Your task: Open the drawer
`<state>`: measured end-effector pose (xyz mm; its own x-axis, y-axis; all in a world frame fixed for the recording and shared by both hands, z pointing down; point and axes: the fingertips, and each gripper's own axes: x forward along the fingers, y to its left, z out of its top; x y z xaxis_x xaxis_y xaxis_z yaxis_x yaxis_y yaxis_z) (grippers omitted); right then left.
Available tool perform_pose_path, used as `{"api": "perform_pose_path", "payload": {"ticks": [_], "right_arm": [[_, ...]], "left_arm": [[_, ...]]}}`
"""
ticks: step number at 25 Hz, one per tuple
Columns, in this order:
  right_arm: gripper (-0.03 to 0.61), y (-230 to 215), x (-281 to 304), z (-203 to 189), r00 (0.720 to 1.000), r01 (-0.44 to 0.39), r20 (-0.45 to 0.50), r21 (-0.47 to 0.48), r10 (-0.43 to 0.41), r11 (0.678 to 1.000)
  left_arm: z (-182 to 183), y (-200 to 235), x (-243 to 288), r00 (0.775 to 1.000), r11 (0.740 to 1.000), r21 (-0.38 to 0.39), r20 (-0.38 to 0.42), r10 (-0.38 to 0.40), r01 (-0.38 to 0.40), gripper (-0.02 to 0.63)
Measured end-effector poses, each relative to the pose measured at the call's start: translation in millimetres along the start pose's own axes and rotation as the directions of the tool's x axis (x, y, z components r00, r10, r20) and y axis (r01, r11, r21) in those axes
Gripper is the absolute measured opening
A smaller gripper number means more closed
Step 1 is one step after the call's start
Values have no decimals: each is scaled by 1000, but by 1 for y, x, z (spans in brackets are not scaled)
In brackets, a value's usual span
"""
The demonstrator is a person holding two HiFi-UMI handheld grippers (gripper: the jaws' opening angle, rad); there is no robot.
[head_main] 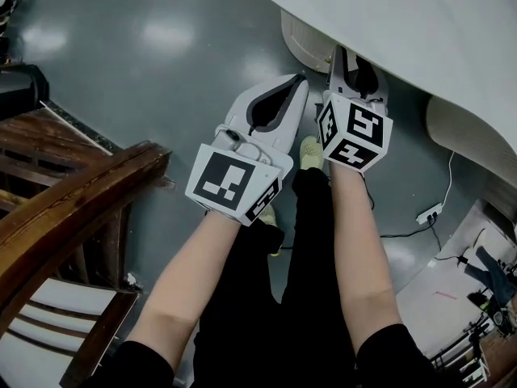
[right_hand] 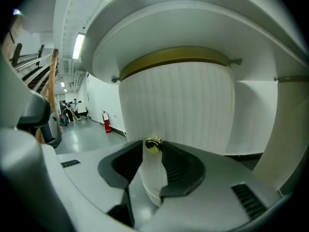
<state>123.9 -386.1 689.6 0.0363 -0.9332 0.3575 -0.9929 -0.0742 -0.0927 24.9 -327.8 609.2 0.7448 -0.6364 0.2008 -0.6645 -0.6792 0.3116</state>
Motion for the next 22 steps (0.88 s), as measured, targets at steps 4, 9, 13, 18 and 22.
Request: {"api": "perform_pose_path", "payload": {"ticks": [4, 9, 13, 18, 22], "right_arm": [[110, -2, 2, 2, 999, 34, -1, 3, -34, 999], [107, -4, 1, 0, 999, 37, -11, 6, -37, 999], [107, -2, -1, -2, 999, 32, -33, 8, -32, 999], [107, 7, -21, -14, 998, 31, -57, 8, -31, 999], [107, 17, -41, -23, 995, 27, -93, 7, -26, 1000]], "left_arm": [[1, 6, -3, 1000, 1000, 1, 2, 15, -15, 6], [1, 8, -7, 1000, 1000, -4, 3, 28, -28, 6], [1, 5, -14, 999, 999, -16, -2, 32, -32, 6], [2, -3, -26, 999, 999, -25, -15, 34, -34, 6], [7, -8, -42, 999, 999, -29, -26, 41, -41, 6]]}}
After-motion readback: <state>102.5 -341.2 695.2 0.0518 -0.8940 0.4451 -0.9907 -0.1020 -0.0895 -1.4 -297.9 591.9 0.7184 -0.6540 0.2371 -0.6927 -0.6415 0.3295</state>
